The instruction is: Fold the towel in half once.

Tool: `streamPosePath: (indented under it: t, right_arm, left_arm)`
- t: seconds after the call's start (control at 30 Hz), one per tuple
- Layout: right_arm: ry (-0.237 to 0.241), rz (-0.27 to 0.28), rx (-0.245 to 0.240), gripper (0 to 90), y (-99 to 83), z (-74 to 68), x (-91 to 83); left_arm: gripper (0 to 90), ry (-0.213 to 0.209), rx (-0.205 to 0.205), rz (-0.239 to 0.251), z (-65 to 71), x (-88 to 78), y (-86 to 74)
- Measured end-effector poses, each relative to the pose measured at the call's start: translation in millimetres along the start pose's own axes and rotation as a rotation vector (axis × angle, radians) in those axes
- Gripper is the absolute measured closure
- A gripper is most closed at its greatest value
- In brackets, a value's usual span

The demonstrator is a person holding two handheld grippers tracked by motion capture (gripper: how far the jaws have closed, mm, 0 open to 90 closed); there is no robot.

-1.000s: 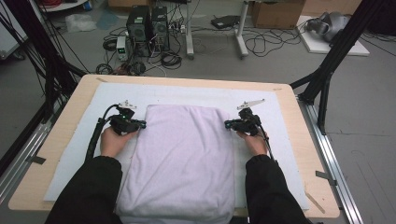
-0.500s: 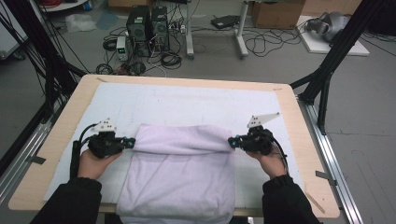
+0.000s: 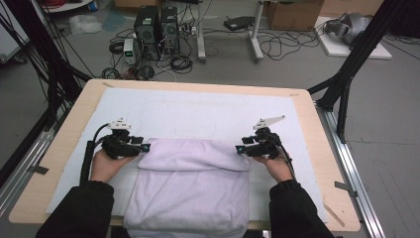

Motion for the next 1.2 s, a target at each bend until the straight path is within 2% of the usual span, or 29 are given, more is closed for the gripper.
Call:
streamPosePath:
  t: [0.03, 0.07, 0.1, 0.13, 0.17, 0.2, 0.23, 0.27, 0.3, 0.37, 0.47, 0.53, 0.6, 0.63, 0.7, 0.77, 0.83, 0.87, 0.9, 0.93, 0.97, 1.0, 1.03, 1.1, 1.13, 1.2]
  right_arm:
    - [-0.011, -0.013, -0.001, 51.8, -0.9, 1.3, 5.8]
    - [-0.013, -0.036, 0.003, 53.8, -3.2, 3.7, 13.5]
    - [-0.01, -0.06, 0.018, 58.5, -6.0, 4.2, 17.5]
    - [0.001, -0.091, 0.026, 63.4, -9.7, 4.9, 22.5]
    - [0.0, -0.096, 0.022, 68.2, -11.8, 4.8, 25.2]
    - [0.013, -0.098, 0.017, 77.3, -11.9, 3.9, 24.3]
    - [0.033, -0.101, 0.02, 78.5, -12.0, 2.2, 24.3]
    - [0.027, -0.104, 0.004, 82.0, -11.8, 1.2, 24.4]
    - [0.018, -0.102, -0.013, 83.2, -10.7, -0.5, 23.2]
    - [0.036, -0.06, -0.025, 83.9, -4.9, -5.3, 18.2]
    - [0.054, -0.012, -0.046, 84.3, 3.8, -15.4, 4.8]
    - [0.072, 0.022, -0.068, 84.5, 9.5, -26.1, -7.9]
    - [0.092, 0.061, -0.094, 84.5, 14.2, -38.3, -22.4]
    - [0.098, 0.075, -0.11, 84.5, 15.5, -44.6, -29.9]
    - [0.12, 0.103, -0.149, 84.5, 14.2, -59.5, -45.9]
    - [0.148, 0.106, -0.174, 84.6, 4.8, -75.8, -59.9]
    - [0.152, 0.088, -0.215, 84.6, -12.0, -90.1, -69.3]
    - [0.169, 0.072, -0.218, 84.5, -22.4, -96.7, -72.8]
    - [0.211, 0.051, -0.213, 82.4, -35.5, -103.6, -75.6]
    - [0.241, 0.04, -0.209, 79.9, -42.6, -107.5, -76.4]
    - [0.26, 0.022, -0.209, 77.0, -53.1, -111.9, -77.9]
    - [0.256, 0.022, -0.215, 74.7, -56.7, -112.7, -78.4]
    - [0.257, 0.026, -0.214, 71.1, -58.7, -112.3, -79.6]
    - [0.267, 0.048, -0.196, 68.4, -55.0, -106.6, -81.3]
    - [0.253, 0.058, -0.19, 66.1, -51.2, -101.2, -80.6]
    - [0.195, 0.062, -0.179, 62.6, -42.9, -86.3, -72.6]
  left_arm:
    - [47.3, 0.015, -0.019, -0.026, -3.4, 7.7, -3.1]
    - [46.8, 0.013, -0.02, -0.043, -4.0, 11.7, -5.6]
    - [48.9, -0.005, -0.015, -0.068, -2.7, 16.2, -9.4]
    - [54.8, 0.015, 0.013, -0.074, -2.6, 17.2, -10.4]
    - [61.9, 0.015, 0.031, -0.076, -1.9, 16.4, -9.9]
    - [74.0, -0.018, 0.023, -0.068, 0.0, 16.8, -9.7]
    - [75.8, -0.013, 0.019, -0.074, 0.5, 17.3, -10.1]
    - [79.3, -0.007, 0.026, -0.073, 0.2, 16.6, -9.7]
    - [85.2, -0.018, 0.008, -0.059, 0.9, 15.7, -8.3]
    - [86.2, -0.009, 0.016, -0.053, 0.9, 13.2, -6.7]
    - [86.5, 0.003, 0.008, 0.008, 1.7, 1.9, 2.0]
    - [86.5, 0.018, 0.018, 0.084, 3.3, -14.9, 13.3]
    - [86.5, 0.015, 0.028, 0.118, 6.0, -30.0, 19.9]
    - [86.6, 0.002, 0.035, 0.144, 10.2, -39.1, 23.2]
    - [86.6, -0.005, 0.076, 0.156, 22.3, -57.4, 23.7]
    - [86.6, -0.026, 0.099, 0.187, 39.4, -75.3, 18.0]
    - [86.5, -0.062, 0.131, 0.174, 58.9, -88.1, 3.6]
    - [86.1, -0.091, 0.139, 0.17, 72.0, -94.0, -6.6]
    - [83.7, -0.109, 0.151, 0.162, 78.9, -97.0, -13.1]
    - [78.9, -0.137, 0.161, 0.141, 87.6, -100.5, -22.5]
    - [72.0, -0.149, 0.167, 0.134, 91.0, -102.4, -26.5]
    - [69.2, -0.156, 0.178, 0.127, 93.9, -104.3, -29.9]
    - [66.0, -0.146, 0.194, 0.113, 93.6, -105.3, -31.6]
    - [61.4, -0.134, 0.187, 0.11, 88.0, -105.0, -28.6]
    - [60.9, -0.122, 0.183, 0.114, 84.2, -102.9, -25.6]
    - [59.7, -0.101, 0.176, 0.107, 75.2, -94.6, -20.4]
Point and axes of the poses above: each handheld gripper's, and its own axes: x roughly forward along the jaws, y roughly out of its top, z roughly to its right, the point moved 8 cm from there along x, roughly forward along the jaws, and after that the axes turned 14 degrees about x, right-handed, at the moved point
